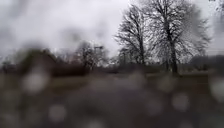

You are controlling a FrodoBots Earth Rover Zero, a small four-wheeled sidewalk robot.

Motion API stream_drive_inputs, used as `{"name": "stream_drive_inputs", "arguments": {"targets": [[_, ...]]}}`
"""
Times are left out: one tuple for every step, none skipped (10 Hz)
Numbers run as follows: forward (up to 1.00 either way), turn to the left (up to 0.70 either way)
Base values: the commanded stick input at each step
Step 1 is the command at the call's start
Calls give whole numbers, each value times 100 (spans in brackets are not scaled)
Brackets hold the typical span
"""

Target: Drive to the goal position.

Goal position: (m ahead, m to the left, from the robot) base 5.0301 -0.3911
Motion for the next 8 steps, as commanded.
{"name": "stream_drive_inputs", "arguments": {"targets": [[85,0],[85,0],[85,0],[85,0],[85,0],[85,0],[85,0],[85,0]]}}
